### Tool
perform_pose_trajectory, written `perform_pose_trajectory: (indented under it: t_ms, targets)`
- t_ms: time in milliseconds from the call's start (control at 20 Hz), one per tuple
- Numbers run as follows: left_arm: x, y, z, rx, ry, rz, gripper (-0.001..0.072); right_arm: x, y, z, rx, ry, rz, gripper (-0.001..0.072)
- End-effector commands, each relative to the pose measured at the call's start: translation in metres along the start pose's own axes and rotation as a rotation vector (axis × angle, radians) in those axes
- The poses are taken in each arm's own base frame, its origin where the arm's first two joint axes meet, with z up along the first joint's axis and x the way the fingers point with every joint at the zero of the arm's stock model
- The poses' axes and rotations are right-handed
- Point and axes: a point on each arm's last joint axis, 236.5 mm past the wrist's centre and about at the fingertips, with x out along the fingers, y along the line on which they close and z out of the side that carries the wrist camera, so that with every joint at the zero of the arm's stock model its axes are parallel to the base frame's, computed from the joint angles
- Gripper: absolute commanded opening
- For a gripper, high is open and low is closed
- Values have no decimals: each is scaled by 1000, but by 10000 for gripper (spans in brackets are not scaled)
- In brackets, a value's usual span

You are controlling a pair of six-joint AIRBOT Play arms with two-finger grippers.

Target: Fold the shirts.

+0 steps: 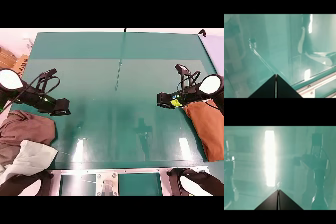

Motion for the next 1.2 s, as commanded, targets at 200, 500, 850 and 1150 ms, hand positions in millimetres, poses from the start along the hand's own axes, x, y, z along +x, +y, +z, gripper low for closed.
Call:
perform_pose_trajectory:
  t_ms: [200, 500, 850, 1150]
  targets:
    - [0, 5, 0, 5, -2, 22, 21, 0, 0, 0, 0, 0, 1, 19]
    - [-41, 132, 18, 1, -80, 588, 720, 0, 0, 0, 0, 0, 1, 19]
    - [-33, 242, -45, -132, 44, 839, 712, 0, 0, 0, 0, -1, 1, 19]
    - [-24, 302, -85, -271, 23, 825, 358, 0, 0, 0, 0, 0, 1, 19]
